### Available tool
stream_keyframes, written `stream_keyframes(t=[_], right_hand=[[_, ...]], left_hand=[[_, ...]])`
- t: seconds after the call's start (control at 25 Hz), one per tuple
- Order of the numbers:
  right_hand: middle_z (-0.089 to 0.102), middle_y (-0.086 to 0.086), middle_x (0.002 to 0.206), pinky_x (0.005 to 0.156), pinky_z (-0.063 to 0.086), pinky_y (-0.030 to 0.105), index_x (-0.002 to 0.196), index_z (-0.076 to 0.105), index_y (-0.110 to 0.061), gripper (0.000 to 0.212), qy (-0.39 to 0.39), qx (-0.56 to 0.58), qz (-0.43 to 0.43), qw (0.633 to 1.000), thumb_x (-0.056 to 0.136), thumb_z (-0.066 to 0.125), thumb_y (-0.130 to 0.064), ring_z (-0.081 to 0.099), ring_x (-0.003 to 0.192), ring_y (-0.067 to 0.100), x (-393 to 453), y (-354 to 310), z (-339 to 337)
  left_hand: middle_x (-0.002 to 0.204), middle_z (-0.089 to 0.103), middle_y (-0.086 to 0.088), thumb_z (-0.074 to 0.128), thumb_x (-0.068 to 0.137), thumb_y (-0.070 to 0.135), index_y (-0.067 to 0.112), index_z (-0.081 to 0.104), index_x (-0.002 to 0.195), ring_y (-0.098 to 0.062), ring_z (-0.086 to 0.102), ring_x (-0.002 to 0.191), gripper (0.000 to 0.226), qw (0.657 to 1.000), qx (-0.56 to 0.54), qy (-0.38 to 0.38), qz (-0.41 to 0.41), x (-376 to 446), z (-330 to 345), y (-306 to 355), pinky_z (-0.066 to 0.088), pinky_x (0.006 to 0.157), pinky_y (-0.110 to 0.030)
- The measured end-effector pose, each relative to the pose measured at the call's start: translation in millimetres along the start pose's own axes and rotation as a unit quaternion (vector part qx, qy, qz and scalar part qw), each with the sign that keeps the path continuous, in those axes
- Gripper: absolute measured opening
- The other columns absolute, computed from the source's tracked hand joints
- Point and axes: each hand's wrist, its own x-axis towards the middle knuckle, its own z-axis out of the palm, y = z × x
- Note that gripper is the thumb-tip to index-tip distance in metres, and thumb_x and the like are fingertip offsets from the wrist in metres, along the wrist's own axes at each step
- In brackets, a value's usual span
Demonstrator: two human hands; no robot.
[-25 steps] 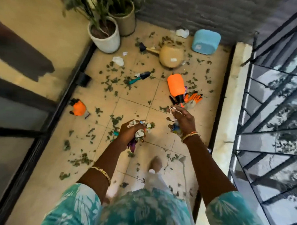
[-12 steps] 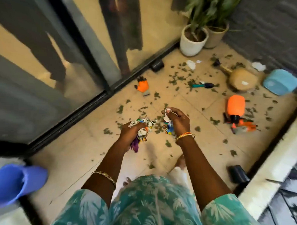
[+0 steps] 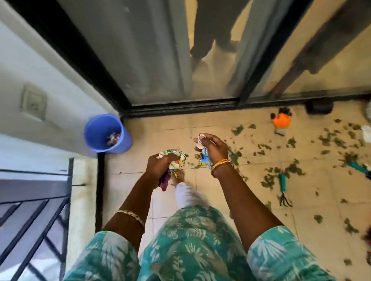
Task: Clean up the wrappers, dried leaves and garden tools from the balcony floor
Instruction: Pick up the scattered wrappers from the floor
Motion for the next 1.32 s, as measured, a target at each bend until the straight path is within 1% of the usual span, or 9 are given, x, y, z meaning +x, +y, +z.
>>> stream_keyframes(t=[0.16,0.24,0.44,0.6,0.68,0.92,1.04,1.2,1.32], right_hand=[[0.071,0.004,0.068,0.043,0.046,0.022,0.084,0.063,-0.01,0.007,-0.055,-0.073,0.053,0.994,0.088,0.06,-0.005,0.059,0.052,0.02,51.5,22.8,93.0],[0.071,0.003,0.068,0.044,0.046,0.022,0.084,0.064,-0.01,0.006,-0.078,-0.113,0.076,0.988,0.088,0.06,-0.006,0.058,0.051,0.018,73.2,35.4,136.9],[0.067,0.01,0.075,0.043,0.047,0.022,0.085,0.065,-0.011,0.006,-0.145,-0.199,0.102,0.964,0.087,0.061,-0.006,0.058,0.049,0.016,141.7,84.5,234.9],[0.062,0.014,0.08,0.046,0.048,0.024,0.08,0.064,-0.012,0.009,-0.157,-0.218,0.191,0.944,0.087,0.06,-0.007,0.058,0.05,0.018,207.7,142.3,297.0],[0.061,0.011,0.074,0.046,0.048,0.024,0.077,0.063,-0.011,0.01,-0.147,-0.218,0.244,0.933,0.087,0.058,-0.013,0.058,0.047,0.017,243.5,170.9,322.5],[0.063,0.005,0.057,0.051,0.049,0.023,0.084,0.059,-0.008,0.026,-0.193,-0.173,0.3,0.918,0.092,0.041,-0.026,0.059,0.05,0.02,325.3,262.9,392.5],[0.065,0.003,0.054,0.061,0.047,0.028,0.081,0.059,-0.011,0.023,-0.175,-0.129,0.284,0.934,0.092,0.043,-0.025,0.06,0.059,0.021,339.1,286.1,419.2],[0.057,0.001,0.069,0.061,0.043,0.025,0.082,0.055,-0.017,0.019,-0.128,-0.16,0.269,0.941,0.091,0.048,-0.033,0.052,0.06,0.017,341.8,292.2,433.5],[0.052,-0.002,0.087,0.086,0.04,0.033,0.104,0.053,-0.021,0.023,-0.129,-0.229,0.262,0.929,0.091,0.048,-0.04,0.047,0.071,0.012,344.5,285.9,430.9]], left_hand=[[0.067,0.055,-0.024,0.074,0.059,0.03,-0.01,0.07,0.083,-0.025,0.045,0.044,0.047,0.994,-0.083,0.062,-0.028,53.4,-77.2,6.4,0.037,0.047,-0.026],[0.066,0.057,-0.019,0.072,0.069,0.021,-0.008,0.07,0.091,-0.022,0.045,0.041,0.037,0.985,-0.143,0.084,-0.054,80.8,-113.5,8.9,0.036,0.042,-0.02],[0.052,0.058,-0.006,0.065,0.079,0.011,0.01,0.071,0.065,-0.015,0.044,0.037,0.016,0.945,-0.284,0.126,-0.107,159.4,-189.6,0.7,0.035,0.036,-0.015],[0.052,0.049,0.004,0.052,0.088,0.015,0.009,0.057,0.086,-0.006,0.043,0.037,0.009,0.9,-0.394,0.121,-0.139,241.9,-239.3,-26.4,0.036,0.033,-0.014],[0.063,0.056,0.004,0.054,0.087,0.024,0.013,0.057,0.092,-0.008,0.053,0.05,0.013,0.889,-0.415,0.13,-0.142,289.0,-258.4,-42.2,0.045,0.043,-0.02],[0.06,0.052,0.005,0.048,0.093,0.029,0.017,0.054,0.08,-0.006,0.046,0.04,0.018,0.86,-0.491,0.096,-0.1,416.2,-317.7,-78.8,0.036,0.037,-0.013],[0.081,0.059,-0.001,0.063,0.077,0.051,0.017,0.057,0.103,-0.014,0.059,0.052,0.042,0.906,-0.374,0.146,-0.136,451.4,-342.7,-101.9,0.049,0.044,-0.022],[0.122,0.058,-0.007,0.053,0.081,0.065,0.021,0.048,0.135,-0.029,0.061,0.099,0.069,0.885,-0.413,0.122,-0.175,461.3,-354.5,-89.4,0.055,0.061,-0.037],[0.129,0.048,-0.009,0.048,0.088,0.06,0.018,0.041,0.139,-0.034,0.053,0.115,0.066,0.892,-0.37,0.158,-0.205,456.7,-352.7,-80.9,0.049,0.079,-0.042]])
